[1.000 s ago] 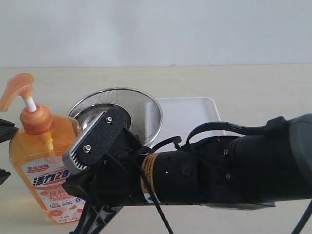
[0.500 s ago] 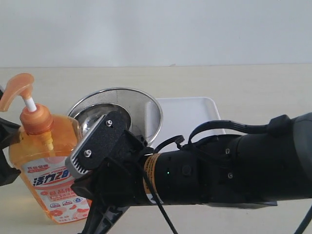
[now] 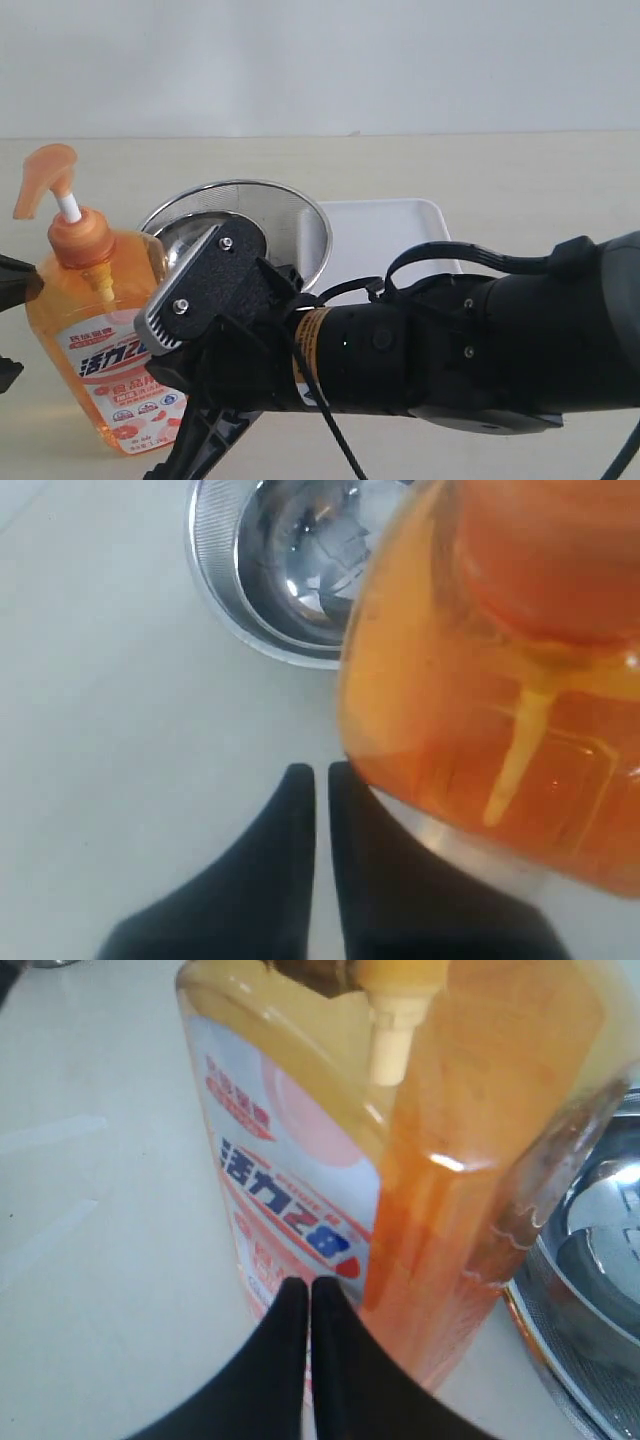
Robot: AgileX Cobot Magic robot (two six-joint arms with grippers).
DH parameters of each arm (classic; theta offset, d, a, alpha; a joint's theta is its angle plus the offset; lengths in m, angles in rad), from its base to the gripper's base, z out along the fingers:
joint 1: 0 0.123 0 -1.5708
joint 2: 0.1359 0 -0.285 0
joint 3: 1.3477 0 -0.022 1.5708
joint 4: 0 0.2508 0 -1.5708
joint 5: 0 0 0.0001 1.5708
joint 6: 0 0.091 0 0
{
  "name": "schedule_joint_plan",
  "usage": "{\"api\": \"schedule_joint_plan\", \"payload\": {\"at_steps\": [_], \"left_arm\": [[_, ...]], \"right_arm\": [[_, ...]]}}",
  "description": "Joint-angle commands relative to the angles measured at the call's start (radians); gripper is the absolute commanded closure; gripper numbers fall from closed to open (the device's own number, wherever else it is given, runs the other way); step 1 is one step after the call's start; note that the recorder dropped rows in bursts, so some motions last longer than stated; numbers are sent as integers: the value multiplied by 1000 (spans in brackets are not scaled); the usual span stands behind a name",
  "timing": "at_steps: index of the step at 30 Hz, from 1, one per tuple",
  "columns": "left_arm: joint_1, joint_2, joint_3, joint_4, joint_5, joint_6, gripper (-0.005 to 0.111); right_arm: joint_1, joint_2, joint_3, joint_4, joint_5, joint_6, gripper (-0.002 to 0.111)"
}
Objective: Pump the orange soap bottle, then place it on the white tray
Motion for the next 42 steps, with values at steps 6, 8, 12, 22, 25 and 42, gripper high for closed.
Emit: {"api": "schedule_joint_plan", "payload": {"at_steps": [6,8,12,22,25,42], "left_arm": [[-3,-20,0,-30,-5,24,102],[-3,-20,0,-30,-27,26,102],[-3,-8,0,-34,-31,35,102],[-3,5,0,-172,53,166,102],[-3,5,0,-172,74,166,102],[-3,-403,-6,60,339,-235,102]], "right_arm": [[0,-8,-4,46,-13,-41,109],[0,-8,-4,46,-13,-41,109],[0,-8,-4,46,-13,-40,109],[0,-8,-4,55,10,-40,109],[0,-8,-4,55,17,-42,109],[0,-279,-2,20,465,-83,109]]}}
